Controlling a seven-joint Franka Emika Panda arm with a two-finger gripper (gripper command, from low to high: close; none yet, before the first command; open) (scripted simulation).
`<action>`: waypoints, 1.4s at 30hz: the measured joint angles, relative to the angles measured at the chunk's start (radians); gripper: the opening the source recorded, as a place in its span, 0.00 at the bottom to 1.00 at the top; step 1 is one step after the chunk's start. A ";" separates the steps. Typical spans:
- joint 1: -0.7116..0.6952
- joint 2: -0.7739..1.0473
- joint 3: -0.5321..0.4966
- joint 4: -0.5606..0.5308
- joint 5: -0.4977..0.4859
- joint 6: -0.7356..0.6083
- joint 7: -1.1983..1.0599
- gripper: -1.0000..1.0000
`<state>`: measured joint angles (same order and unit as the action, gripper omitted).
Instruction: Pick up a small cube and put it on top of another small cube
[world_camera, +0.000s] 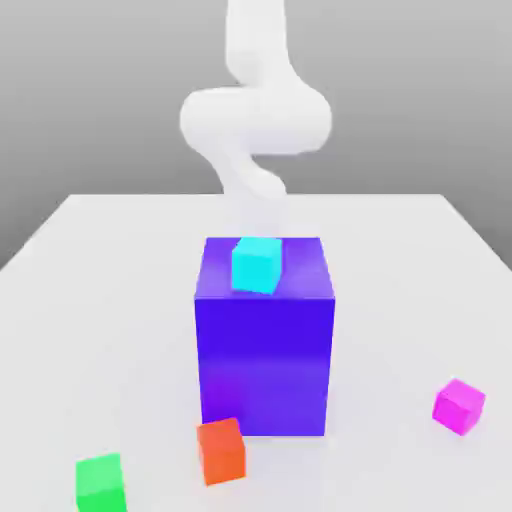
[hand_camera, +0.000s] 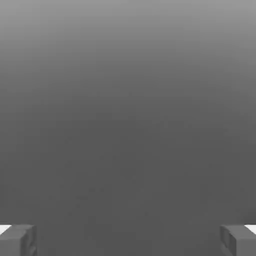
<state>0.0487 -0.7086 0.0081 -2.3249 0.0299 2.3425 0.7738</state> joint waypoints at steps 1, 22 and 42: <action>0.020 0.039 0.005 -0.011 0.013 0.018 -0.011 0.50; 0.360 0.805 0.205 -0.220 -0.045 0.378 -0.008 0.50; 0.440 0.943 0.162 -0.240 -0.148 0.452 0.061 0.00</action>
<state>0.4891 0.2341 0.1701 -2.5653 -0.1180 2.7942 0.8352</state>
